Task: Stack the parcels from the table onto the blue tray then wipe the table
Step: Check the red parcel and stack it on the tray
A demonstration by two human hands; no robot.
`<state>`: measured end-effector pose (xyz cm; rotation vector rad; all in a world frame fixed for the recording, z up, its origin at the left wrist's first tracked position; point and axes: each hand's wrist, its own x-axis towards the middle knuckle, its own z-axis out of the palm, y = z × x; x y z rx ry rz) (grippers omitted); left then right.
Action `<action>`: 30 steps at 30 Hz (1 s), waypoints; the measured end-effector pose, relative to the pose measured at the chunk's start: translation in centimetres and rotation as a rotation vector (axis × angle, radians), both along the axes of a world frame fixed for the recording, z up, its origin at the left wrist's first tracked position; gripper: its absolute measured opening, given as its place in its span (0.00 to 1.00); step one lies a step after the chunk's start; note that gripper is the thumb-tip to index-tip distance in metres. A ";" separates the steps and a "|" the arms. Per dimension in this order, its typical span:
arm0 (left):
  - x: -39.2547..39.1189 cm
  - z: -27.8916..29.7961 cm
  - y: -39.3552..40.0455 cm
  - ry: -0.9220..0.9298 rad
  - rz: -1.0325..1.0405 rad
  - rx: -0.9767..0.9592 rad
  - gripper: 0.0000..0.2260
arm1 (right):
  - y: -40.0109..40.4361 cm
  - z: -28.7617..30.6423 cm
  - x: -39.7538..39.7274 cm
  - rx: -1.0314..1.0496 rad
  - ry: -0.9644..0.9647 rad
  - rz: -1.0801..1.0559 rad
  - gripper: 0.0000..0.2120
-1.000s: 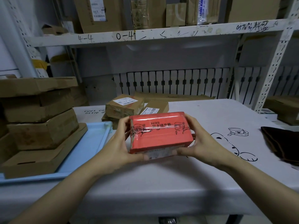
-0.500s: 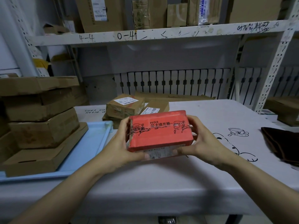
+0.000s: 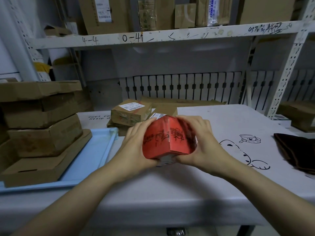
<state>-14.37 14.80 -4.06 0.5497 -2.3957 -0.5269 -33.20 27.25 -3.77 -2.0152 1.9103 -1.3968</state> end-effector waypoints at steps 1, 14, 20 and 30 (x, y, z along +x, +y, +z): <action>0.0 0.1 0.0 0.024 -0.007 0.051 0.48 | 0.0 0.0 -0.1 -0.010 -0.003 0.004 0.45; 1.9 -0.5 -0.7 0.109 -0.073 0.420 0.48 | 0.2 -0.5 -0.7 0.133 -0.268 0.096 0.46; 1.8 -0.6 -0.6 0.116 -0.070 0.444 0.48 | 0.3 -0.3 -0.8 0.150 -0.317 0.115 0.45; 1.5 -0.3 -0.3 0.110 0.025 0.618 0.43 | 0.3 -0.6 -0.6 0.227 -0.546 0.160 0.32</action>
